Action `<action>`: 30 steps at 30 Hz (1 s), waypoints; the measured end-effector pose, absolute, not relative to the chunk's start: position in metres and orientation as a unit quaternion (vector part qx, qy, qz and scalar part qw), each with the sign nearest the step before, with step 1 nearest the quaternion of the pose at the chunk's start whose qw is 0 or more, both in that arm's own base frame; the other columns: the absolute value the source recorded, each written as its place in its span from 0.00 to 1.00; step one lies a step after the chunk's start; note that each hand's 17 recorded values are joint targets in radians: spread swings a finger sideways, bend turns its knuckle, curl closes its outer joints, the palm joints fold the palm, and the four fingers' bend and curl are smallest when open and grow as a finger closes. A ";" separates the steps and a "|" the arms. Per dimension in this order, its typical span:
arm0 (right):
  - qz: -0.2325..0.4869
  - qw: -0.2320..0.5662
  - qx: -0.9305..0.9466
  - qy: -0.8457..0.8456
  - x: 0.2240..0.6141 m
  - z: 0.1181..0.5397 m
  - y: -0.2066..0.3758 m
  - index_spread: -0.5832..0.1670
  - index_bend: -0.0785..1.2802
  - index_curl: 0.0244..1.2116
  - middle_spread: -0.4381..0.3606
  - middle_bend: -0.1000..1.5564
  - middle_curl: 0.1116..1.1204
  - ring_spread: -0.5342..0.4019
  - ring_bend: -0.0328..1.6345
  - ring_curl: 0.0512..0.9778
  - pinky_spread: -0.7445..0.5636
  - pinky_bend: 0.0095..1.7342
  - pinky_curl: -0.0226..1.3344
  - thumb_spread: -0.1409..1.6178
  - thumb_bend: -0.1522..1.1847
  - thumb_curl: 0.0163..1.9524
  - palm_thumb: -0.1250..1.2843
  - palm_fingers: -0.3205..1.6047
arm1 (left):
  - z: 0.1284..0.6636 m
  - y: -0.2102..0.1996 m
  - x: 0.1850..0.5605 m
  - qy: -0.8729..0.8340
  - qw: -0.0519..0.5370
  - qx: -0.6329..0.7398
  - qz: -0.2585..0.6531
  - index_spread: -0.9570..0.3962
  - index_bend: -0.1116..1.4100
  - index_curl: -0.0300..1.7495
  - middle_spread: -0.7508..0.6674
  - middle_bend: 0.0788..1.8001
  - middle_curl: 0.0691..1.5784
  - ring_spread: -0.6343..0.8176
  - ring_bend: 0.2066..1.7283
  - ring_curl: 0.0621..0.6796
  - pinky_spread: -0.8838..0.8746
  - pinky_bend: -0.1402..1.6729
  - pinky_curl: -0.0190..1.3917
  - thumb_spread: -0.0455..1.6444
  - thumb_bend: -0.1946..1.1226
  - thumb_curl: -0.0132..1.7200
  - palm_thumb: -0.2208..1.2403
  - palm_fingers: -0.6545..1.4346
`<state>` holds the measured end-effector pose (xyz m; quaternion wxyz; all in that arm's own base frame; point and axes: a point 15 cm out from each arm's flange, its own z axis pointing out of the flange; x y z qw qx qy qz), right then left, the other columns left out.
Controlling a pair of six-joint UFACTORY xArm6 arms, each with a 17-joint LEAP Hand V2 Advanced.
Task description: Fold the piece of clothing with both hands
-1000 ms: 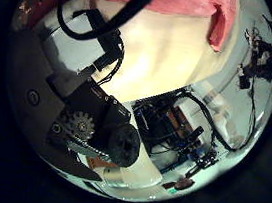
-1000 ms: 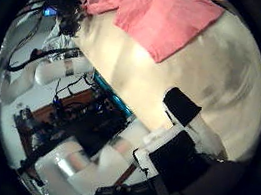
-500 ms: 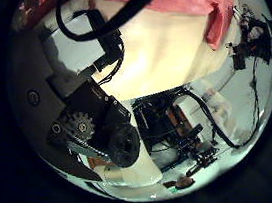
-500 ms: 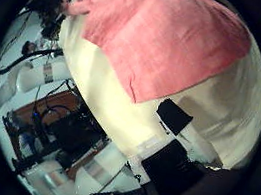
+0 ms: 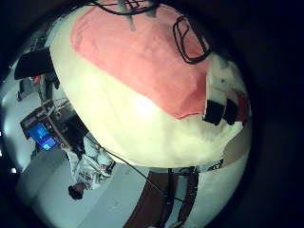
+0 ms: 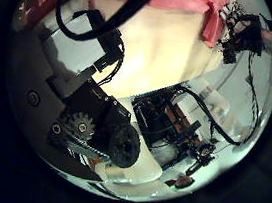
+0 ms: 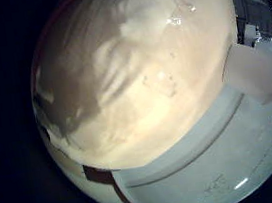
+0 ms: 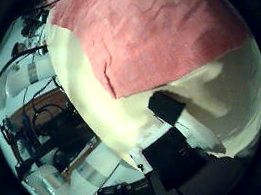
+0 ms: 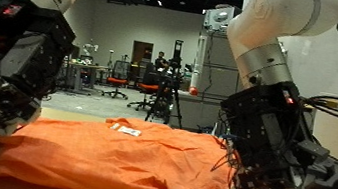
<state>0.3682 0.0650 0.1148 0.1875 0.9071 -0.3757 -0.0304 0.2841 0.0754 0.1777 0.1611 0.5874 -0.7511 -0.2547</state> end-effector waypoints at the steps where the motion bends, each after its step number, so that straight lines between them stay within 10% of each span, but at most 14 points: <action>1: -0.027 0.185 0.908 -0.376 0.370 0.117 0.065 0.38 0.16 0.24 0.38 0.30 0.35 0.31 0.45 0.34 0.32 0.25 0.24 0.60 0.10 0.19 0.68 0.65 | 0.178 0.076 0.284 -0.753 0.162 0.585 -0.254 0.16 0.26 0.80 0.19 0.61 0.50 0.15 0.78 0.72 0.18 0.77 0.43 0.59 0.14 0.49 0.78 0.86; 8: -0.017 0.171 0.911 -0.374 0.379 0.119 0.063 0.24 0.39 0.37 0.29 0.46 0.51 0.25 0.58 0.50 0.21 0.49 0.38 0.58 0.11 0.20 0.74 0.88 | 0.195 0.065 0.273 -0.756 0.172 0.575 -0.263 0.16 0.25 0.81 0.19 0.60 0.50 0.15 0.77 0.72 0.18 0.77 0.43 0.59 0.14 0.49 0.78 0.86; 18: -0.027 0.175 0.904 -0.388 0.368 0.146 0.043 0.32 0.75 0.59 0.34 0.73 0.68 0.29 0.74 0.66 0.30 0.66 0.53 0.68 0.14 0.24 0.86 0.79 | 0.211 0.060 0.264 -0.767 0.183 0.556 -0.263 0.16 0.24 0.82 0.18 0.60 0.50 0.15 0.77 0.72 0.17 0.77 0.42 0.59 0.14 0.50 0.77 0.86; 30: -0.068 0.149 0.901 -0.403 0.312 0.208 0.014 0.39 0.84 0.67 0.37 0.82 0.73 0.29 0.80 0.77 0.36 0.71 0.65 0.77 0.16 0.28 0.90 0.72 | 0.231 0.042 0.251 -0.796 0.210 0.519 -0.231 0.16 0.23 0.83 0.19 0.60 0.51 0.14 0.77 0.72 0.17 0.77 0.42 0.60 0.14 0.50 0.77 0.86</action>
